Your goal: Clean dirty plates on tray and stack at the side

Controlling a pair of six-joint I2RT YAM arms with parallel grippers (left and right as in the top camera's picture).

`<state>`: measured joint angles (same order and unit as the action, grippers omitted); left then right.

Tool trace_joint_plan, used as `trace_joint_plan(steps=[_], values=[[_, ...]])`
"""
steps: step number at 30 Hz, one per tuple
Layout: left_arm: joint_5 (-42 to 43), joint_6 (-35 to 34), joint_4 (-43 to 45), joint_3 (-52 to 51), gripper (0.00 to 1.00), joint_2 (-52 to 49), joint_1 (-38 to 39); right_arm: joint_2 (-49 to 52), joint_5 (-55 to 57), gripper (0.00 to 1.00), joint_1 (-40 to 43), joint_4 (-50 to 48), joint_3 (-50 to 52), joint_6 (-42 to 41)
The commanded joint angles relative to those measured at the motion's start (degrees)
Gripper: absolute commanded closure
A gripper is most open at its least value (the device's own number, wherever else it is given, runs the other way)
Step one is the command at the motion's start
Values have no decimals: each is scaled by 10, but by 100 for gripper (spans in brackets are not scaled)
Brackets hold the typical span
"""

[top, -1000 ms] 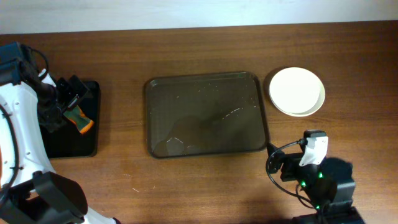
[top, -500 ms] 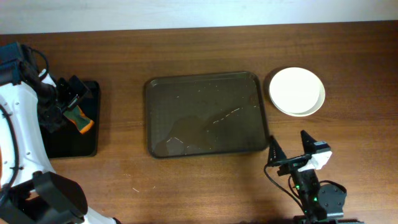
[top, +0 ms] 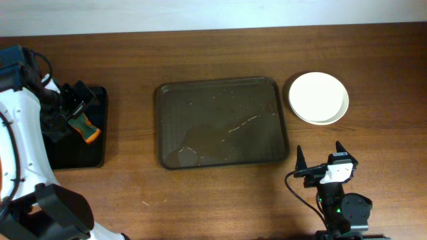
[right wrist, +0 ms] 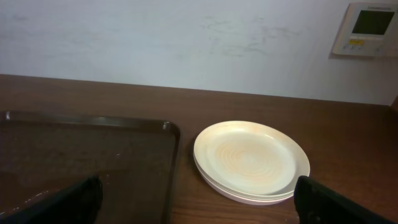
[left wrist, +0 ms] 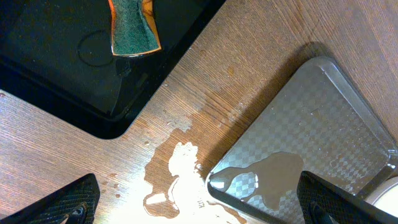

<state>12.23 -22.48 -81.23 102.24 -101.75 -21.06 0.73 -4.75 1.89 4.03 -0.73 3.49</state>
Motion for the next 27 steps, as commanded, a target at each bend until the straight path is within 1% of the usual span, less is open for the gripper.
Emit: trace_joint_plan(steps=[1, 17, 18, 19, 20, 21, 22, 23, 24, 25, 27], values=[[4, 3, 0, 0, 0, -1, -1, -5, 3, 2, 3, 1, 4, 6], [4, 3, 0, 0, 0, 6, -1, -5, 3, 2, 3, 1, 4, 6], [-12, 3, -7, 0, 0, 12, -1, -5, 3, 2, 3, 1, 4, 6], [-59, 3, -30, 0, 0, 20, -1, -5, 3, 2, 3, 1, 4, 6], [-87, 3, -51, -5, 0, 26, 1, -5, 3, 2, 3, 1, 4, 6], [-105, 3, -60, -15, 0, 32, 5, -5, 3, 2, 3, 1, 4, 6], [-136, 3, -54, -47, 0, 50, 15, -5, 3, 2, 3, 1, 4, 6], [-153, 16, -37, -76, 0, 67, 24, -5, 3, 1, 3, 1, 4, 6], [-155, 62, 16, -133, 0, 98, 42, -5, 3, 2, 3, 1, 4, 6], [-155, 87, 73, -189, 0, 127, 61, -5, 3, 2, 3, 1, 4, 6], [-154, 109, 185, -305, 0, 191, 95, -5, 3, 2, 3, 1, 4, 6]])
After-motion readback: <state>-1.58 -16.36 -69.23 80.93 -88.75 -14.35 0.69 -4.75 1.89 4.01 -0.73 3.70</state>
